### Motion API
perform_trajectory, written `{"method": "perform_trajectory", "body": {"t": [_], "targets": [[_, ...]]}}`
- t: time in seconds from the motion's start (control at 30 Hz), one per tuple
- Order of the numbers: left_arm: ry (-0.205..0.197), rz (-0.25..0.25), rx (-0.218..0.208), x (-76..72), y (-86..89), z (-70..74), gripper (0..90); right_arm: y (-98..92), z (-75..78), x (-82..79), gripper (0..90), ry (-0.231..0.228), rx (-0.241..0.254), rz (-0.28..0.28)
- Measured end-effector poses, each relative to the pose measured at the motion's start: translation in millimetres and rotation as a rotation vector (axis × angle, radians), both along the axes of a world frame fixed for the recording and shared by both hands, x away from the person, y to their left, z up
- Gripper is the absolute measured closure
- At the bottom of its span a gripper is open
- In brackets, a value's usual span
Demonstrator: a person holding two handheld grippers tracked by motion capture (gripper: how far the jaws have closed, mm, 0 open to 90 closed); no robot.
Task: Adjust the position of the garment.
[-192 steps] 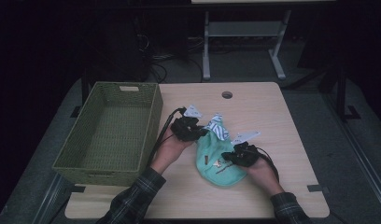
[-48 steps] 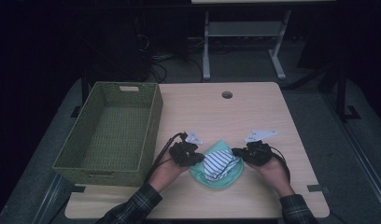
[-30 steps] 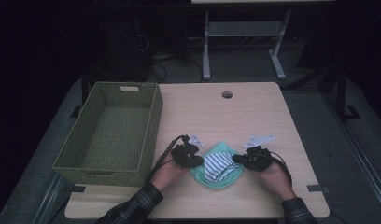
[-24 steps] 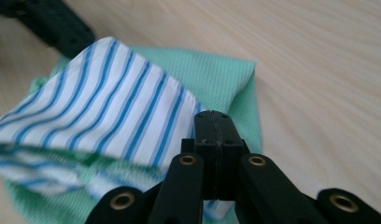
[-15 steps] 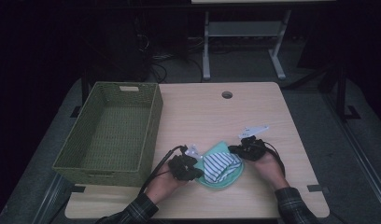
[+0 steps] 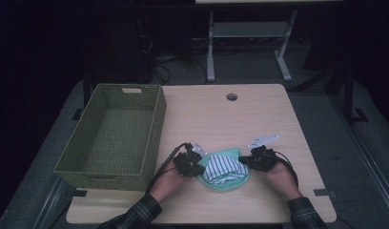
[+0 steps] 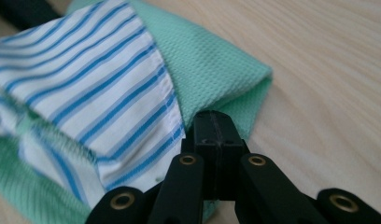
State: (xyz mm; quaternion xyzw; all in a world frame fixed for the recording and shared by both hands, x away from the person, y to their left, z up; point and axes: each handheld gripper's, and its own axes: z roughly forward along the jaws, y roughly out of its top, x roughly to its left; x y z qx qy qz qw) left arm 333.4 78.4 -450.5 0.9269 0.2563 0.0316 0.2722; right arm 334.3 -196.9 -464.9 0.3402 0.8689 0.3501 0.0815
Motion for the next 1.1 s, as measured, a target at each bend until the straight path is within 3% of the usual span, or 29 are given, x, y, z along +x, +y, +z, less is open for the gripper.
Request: {"method": "perform_trajectory", "body": {"t": [0.37, 0.57, 0.67, 0.77, 1.0, 1.1], "targets": [[-0.013, 0.041, -0.002, 31.5, -5.3, -0.9, 88.1, -1.8, -0.5, -18.2, 89.7, 0.002, 0.01, 0.024], [-0.022, 0.06, -0.007, 41.7, -9.1, -1.6, 88.3, -1.3, -1.4, -26.0, 89.7, 0.006, 0.023, 0.044], [-0.027, 0.075, -0.028, 47.5, -14.0, -3.1, 88.4, 1.0, -1.3, -31.8, 89.7, 0.019, 0.033, 0.06], [-0.032, 0.086, -0.043, 55.7, -17.9, -2.2, 88.3, 2.1, 4.5, -35.8, 89.7, -0.005, 0.037, 0.065], [-0.041, 0.085, -0.104, 49.5, -8.1, 17.1, 86.2, -8.9, 20.2, -12.2, 89.7, -0.088, 0.077, -0.003], [-0.036, 0.071, -0.121, 45.2, -8.0, 22.9, 84.7, -13.0, 21.6, -1.3, 89.7, -0.101, 0.087, -0.037]]}}
